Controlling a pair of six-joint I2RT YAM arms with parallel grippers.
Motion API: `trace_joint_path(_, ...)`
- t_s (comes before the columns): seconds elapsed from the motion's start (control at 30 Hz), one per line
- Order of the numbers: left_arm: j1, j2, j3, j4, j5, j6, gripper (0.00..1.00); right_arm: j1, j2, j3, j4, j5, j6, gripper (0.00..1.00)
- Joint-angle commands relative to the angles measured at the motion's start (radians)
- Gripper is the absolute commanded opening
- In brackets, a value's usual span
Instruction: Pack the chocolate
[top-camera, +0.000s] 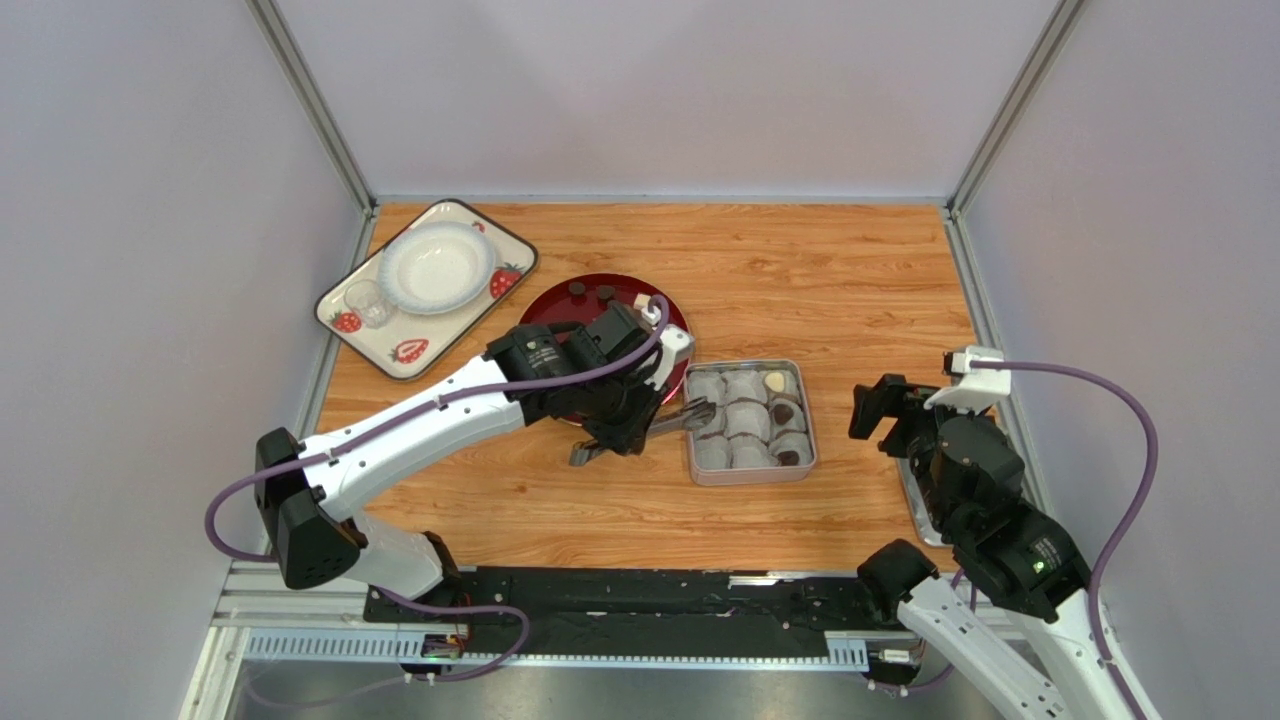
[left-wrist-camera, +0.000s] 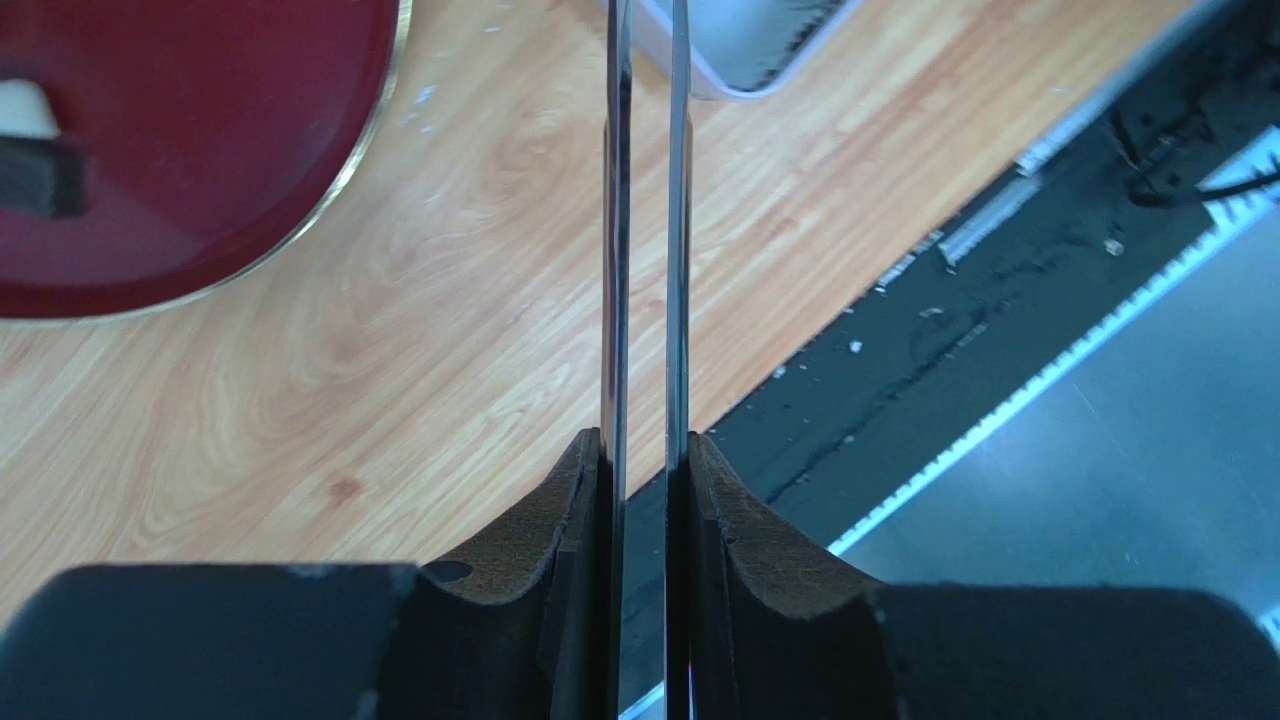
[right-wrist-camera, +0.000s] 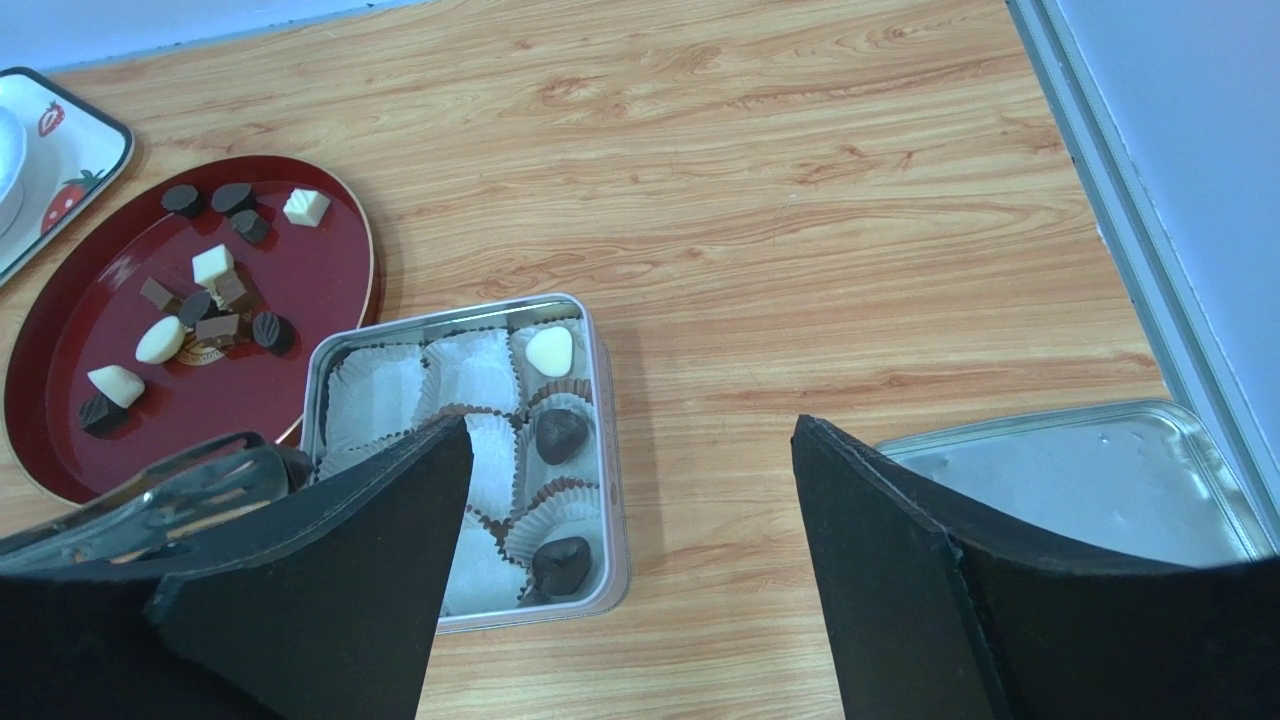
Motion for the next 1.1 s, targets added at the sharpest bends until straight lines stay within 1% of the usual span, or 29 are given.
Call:
trace_joint_path(0.0,-0.038,-0.024,0.057,0.072,0.104,0.069,0.29,-0.002,0.015,-0.003,0.041,0.017,-0.018,0.82)
trace_joint_path(0.3,-0.089,0.052,0.074,0.089,0.161,0.115,0.3,-0.002,0.019,-0.003,0.041,0.019,-0.018,0.82)
trace_joint_path(0.73,-0.092,0.184,0.149,0.087,0.129,0.137,0.36,-0.002,0.019,-0.003,0.041,0.019,-0.019,0.82)
trace_joint_path(1.07,-0.092,0.237,0.177,0.03,0.072,0.118,0.42,-0.002,0.016,-0.003,0.039,0.016,-0.019,0.82)
